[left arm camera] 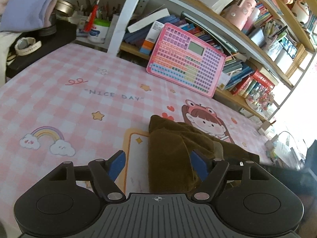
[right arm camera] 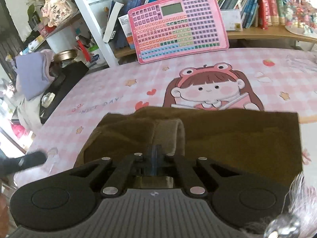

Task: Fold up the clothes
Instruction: 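Lay the folded end down with the left tool and open both tools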

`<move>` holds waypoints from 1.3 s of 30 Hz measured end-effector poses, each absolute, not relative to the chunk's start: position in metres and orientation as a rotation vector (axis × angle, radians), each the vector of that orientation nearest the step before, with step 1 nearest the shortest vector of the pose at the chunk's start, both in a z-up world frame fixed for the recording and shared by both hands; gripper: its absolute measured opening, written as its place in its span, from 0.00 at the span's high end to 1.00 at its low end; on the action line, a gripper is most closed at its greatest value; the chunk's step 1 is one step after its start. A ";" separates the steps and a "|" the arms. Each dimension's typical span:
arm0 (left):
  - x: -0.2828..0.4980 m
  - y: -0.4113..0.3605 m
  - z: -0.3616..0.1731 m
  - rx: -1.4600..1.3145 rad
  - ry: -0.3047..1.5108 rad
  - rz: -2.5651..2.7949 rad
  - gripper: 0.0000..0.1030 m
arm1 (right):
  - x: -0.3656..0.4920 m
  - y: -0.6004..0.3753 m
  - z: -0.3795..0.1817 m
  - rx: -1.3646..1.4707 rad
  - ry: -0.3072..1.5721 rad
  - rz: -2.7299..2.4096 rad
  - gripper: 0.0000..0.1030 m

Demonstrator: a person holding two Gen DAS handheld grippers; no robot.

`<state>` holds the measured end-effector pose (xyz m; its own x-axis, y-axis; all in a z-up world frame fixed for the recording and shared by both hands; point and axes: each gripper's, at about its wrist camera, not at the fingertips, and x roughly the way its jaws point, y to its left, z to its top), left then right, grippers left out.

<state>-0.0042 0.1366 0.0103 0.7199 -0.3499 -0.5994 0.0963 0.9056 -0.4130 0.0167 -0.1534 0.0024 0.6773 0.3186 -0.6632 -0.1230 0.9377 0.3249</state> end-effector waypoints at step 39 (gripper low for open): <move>-0.003 0.058 -0.011 -0.015 0.888 -0.477 0.07 | -0.103 -0.162 0.003 0.251 0.878 -0.227 0.24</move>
